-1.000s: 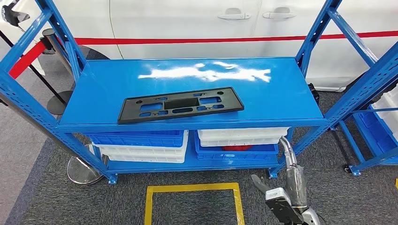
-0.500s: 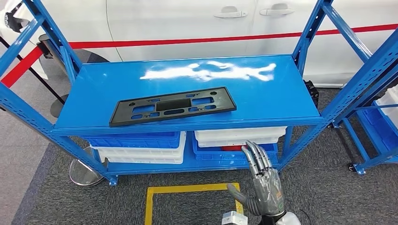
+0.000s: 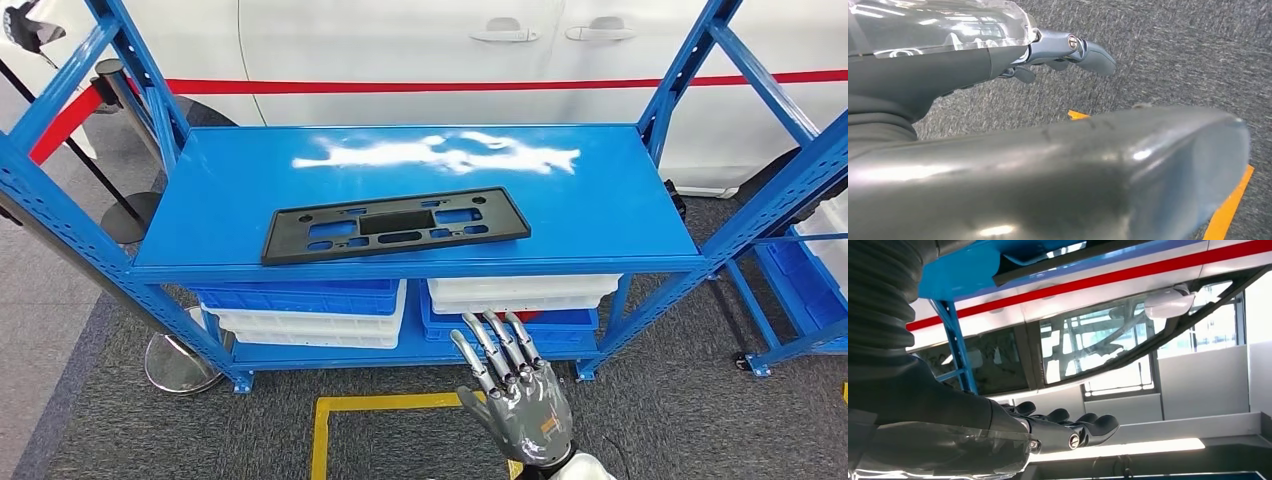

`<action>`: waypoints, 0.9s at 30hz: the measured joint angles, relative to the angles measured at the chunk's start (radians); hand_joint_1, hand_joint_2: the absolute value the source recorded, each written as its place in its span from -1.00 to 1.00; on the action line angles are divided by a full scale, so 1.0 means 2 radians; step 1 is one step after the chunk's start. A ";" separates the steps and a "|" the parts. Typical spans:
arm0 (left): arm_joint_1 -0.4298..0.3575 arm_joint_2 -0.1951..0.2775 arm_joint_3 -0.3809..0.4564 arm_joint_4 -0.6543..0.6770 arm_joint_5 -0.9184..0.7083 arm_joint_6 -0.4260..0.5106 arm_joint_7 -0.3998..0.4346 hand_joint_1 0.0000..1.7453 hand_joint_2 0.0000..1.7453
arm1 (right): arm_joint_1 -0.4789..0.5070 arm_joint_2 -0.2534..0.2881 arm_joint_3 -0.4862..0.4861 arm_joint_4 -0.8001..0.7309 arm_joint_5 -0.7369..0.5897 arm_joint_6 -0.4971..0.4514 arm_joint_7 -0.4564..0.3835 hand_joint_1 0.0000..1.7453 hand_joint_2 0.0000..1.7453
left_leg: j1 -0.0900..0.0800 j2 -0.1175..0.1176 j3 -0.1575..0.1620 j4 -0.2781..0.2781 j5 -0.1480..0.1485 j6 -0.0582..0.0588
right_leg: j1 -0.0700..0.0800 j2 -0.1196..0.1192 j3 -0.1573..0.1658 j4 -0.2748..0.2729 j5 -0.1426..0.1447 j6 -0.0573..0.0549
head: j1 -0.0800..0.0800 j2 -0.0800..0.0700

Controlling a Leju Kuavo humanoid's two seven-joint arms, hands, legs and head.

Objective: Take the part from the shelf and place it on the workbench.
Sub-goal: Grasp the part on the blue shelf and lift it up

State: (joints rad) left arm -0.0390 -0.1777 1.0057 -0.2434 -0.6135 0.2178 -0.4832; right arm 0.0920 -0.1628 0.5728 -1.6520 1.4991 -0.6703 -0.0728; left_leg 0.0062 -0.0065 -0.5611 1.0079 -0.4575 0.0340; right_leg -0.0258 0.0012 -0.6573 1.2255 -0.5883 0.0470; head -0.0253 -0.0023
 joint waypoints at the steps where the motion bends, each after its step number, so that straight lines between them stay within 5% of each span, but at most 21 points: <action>1: 0.000 0.000 0.001 0.000 -0.001 0.000 0.000 -1.00 -1.00 | -0.007 -0.004 0.010 0.006 0.004 -0.001 0.010 -1.00 1.00 | -0.002 0.000 0.000 0.000 0.000 0.001 | 0.001 0.000 -0.014 0.027 -0.009 0.000 | 0.000 0.000; 3: 0.000 -0.001 0.003 0.001 -0.003 -0.002 0.000 -1.00 -1.00 | -0.021 -0.009 0.032 0.017 0.009 -0.002 0.032 -1.00 1.00 | -0.005 -0.001 0.000 0.000 0.000 0.002 | 0.003 0.000 -0.016 0.029 0.004 -0.004 | 0.000 0.000; 5: 0.000 -0.001 0.003 0.001 -0.004 -0.004 0.000 -1.00 -1.00 | -0.036 -0.013 0.056 0.026 0.012 -0.003 0.057 -1.00 1.00 | -0.007 -0.002 0.003 0.000 -0.001 0.002 | 0.006 0.000 0.015 -0.036 0.040 -0.012 | 0.000 0.000; 7: -0.001 -0.002 0.003 0.001 -0.006 -0.007 -0.001 -1.00 -1.00 | -0.053 -0.016 0.080 0.035 0.015 -0.004 0.082 -1.00 1.00 | -0.010 -0.002 0.003 0.001 -0.003 0.000 | 0.011 -0.001 0.041 -0.093 0.059 -0.019 | 0.000 0.000; 12: -0.003 -0.002 0.006 0.002 -0.008 -0.021 -0.001 -1.00 -1.00 | -0.087 -0.017 0.140 0.068 0.019 -0.007 0.139 -1.00 1.00 | -0.010 0.000 0.001 0.011 -0.013 -0.013 | 0.010 -0.001 0.051 -0.111 0.059 -0.028 | -0.001 0.000; 15: -0.003 -0.002 0.007 0.002 -0.009 -0.033 -0.002 -1.00 -1.00 | -0.106 -0.011 0.167 0.104 0.023 -0.007 0.161 -1.00 1.00 | -0.005 0.000 -0.041 0.093 -0.051 -0.024 | 0.007 -0.003 0.058 -0.114 0.056 -0.033 | -0.004 0.000; 17: -0.003 -0.001 0.008 0.002 -0.011 -0.041 -0.002 -1.00 -1.00 | -0.113 -0.003 0.176 0.132 0.025 -0.007 0.168 -1.00 1.00 | -0.001 0.000 -0.072 0.142 -0.062 -0.029 | 0.007 -0.004 0.062 -0.114 0.052 -0.032 | -0.003 0.000; 18: -0.003 -0.001 0.008 0.002 -0.013 -0.044 -0.002 -1.00 -1.00 | -0.115 0.001 0.177 0.142 0.026 -0.007 0.169 -1.00 1.00 | 0.001 0.000 -0.075 0.140 -0.051 -0.031 | 0.006 -0.004 0.065 -0.113 0.050 -0.032 | -0.003 0.000; 21: -0.002 0.000 0.008 0.002 -0.016 -0.051 -0.001 -1.00 -1.00 | -0.122 0.012 0.178 0.162 0.027 -0.007 0.167 -1.00 1.00 | 0.005 0.001 -0.040 0.050 0.007 -0.033 | 0.004 -0.003 0.078 -0.112 0.039 -0.025 | -0.004 0.000; 23: -0.003 0.000 0.010 0.002 -0.019 -0.058 0.000 -1.00 -1.00 | -0.130 0.023 0.178 0.183 0.029 -0.008 0.164 -1.00 1.00 | 0.003 0.001 -0.022 0.013 0.017 -0.027 | 0.005 -0.001 0.081 -0.111 0.033 -0.019 | -0.004 0.000; 27: -0.004 0.002 0.015 0.002 -0.025 -0.072 0.003 -1.00 -1.00 | -0.147 0.048 0.175 0.227 0.033 -0.010 0.153 -1.00 1.00 | 0.002 0.000 -0.016 0.005 0.009 -0.011 | 0.004 -0.001 0.082 -0.108 0.026 -0.008 | -0.002 0.000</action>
State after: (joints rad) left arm -0.0462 -0.1730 1.0357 -0.2392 -0.6631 0.0735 -0.4777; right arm -0.2030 -0.0677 0.9226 -1.1977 1.5659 -0.6899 0.2339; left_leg 0.0099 -0.0061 -0.5929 1.0176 -0.4394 0.0122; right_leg -0.0179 -0.0007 -0.4937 1.0104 -0.5371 0.0318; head -0.0287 -0.0019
